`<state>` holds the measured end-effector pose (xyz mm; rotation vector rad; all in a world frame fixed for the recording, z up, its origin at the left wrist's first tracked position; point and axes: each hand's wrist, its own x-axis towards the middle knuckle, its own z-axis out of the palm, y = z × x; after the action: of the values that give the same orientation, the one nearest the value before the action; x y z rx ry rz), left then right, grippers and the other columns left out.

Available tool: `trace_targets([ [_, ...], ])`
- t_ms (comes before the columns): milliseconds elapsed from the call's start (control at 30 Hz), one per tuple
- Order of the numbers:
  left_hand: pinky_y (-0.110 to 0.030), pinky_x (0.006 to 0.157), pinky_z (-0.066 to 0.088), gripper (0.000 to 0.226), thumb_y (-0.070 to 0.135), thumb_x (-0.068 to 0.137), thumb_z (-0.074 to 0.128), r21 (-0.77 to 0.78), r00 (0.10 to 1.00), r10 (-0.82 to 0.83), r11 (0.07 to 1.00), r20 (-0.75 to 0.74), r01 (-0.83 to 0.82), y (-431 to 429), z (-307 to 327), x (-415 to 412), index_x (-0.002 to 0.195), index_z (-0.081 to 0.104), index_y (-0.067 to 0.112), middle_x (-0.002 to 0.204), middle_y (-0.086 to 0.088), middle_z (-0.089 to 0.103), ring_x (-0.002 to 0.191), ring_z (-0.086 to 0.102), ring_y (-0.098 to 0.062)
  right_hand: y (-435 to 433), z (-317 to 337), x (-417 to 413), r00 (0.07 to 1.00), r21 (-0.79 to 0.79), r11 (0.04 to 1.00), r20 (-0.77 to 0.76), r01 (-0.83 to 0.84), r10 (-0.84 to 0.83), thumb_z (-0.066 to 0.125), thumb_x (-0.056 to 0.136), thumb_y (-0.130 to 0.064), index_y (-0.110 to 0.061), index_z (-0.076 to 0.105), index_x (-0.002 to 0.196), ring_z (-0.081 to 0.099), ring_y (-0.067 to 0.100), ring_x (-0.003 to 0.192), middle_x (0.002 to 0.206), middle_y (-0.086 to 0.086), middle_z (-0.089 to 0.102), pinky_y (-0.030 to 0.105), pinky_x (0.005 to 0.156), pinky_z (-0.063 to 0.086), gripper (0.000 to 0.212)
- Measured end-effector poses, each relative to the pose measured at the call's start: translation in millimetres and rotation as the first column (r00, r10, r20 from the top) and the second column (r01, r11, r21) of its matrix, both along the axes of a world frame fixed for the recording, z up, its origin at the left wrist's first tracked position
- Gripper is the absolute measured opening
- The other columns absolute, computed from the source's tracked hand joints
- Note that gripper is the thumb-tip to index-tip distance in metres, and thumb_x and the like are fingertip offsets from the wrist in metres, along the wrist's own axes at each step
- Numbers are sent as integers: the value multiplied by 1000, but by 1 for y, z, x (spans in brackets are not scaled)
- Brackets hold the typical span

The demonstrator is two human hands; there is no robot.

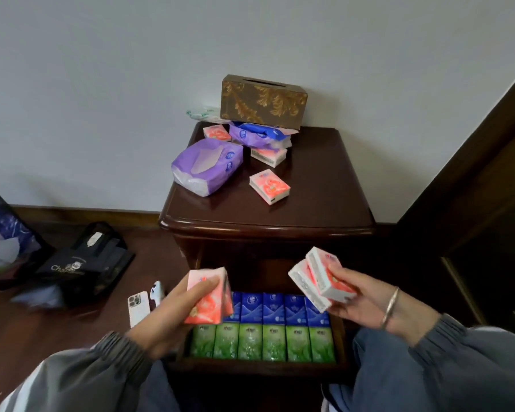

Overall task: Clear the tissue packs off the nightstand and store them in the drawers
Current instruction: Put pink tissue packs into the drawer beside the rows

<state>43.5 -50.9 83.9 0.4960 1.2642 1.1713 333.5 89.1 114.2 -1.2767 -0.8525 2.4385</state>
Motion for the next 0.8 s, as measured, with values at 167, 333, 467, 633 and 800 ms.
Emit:
trace_targets([
  [167, -25, 47, 53, 30, 24, 88, 59, -133, 986, 163, 977, -20, -164, -25, -46, -4, 104, 58, -2, 74, -18, 69, 57, 68, -20, -32, -56, -13, 986, -124, 992, 165, -17, 37, 67, 69, -26, -6, 64, 106, 67, 18, 69, 85, 10, 70, 29, 55, 57, 43],
  [333, -35, 60, 57, 41, 24, 92, 60, -192, 955, 296, 936, -26, -295, -23, -71, -17, 121, 53, -4, 87, -22, 68, 67, 69, -29, -29, -86, -44, 974, -133, 990, 225, 38, -7, 61, 84, -14, -3, 61, 95, 69, 20, 60, 70, 10, 72, 31, 54, 57, 16],
  [467, -30, 52, 55, 51, 22, 91, 63, -217, 944, 327, 920, -37, -327, -21, -79, -24, 130, 44, -6, 79, -15, 69, 61, 70, -23, -26, -102, -61, 965, -130, 990, 261, 49, -13, 67, 80, -14, -1, 59, 104, 65, 25, 75, 84, 14, 69, 36, 65, 54, 29],
  [633, -31, 55, 56, 54, 24, 88, 67, -236, 954, 297, 925, -42, -298, -22, -82, -27, 129, 46, -4, 96, -25, 70, 70, 73, -30, -21, -119, -58, 941, -133, 983, 329, 125, -75, 66, 78, -13, 0, 59, 103, 66, 25, 69, 80, 13, 70, 33, 57, 55, 29],
  [800, -32, 55, 57, 47, 26, 86, 68, -240, 963, 266, 933, -41, -268, -19, -81, -24, 122, 50, 1, 92, -25, 72, 75, 73, -33, 8, -136, -50, 867, 7, 973, 452, 231, -209, 60, 86, -17, -9, 59, 93, 60, 20, 64, 68, 6, 66, 31, 57, 50, 11],
])
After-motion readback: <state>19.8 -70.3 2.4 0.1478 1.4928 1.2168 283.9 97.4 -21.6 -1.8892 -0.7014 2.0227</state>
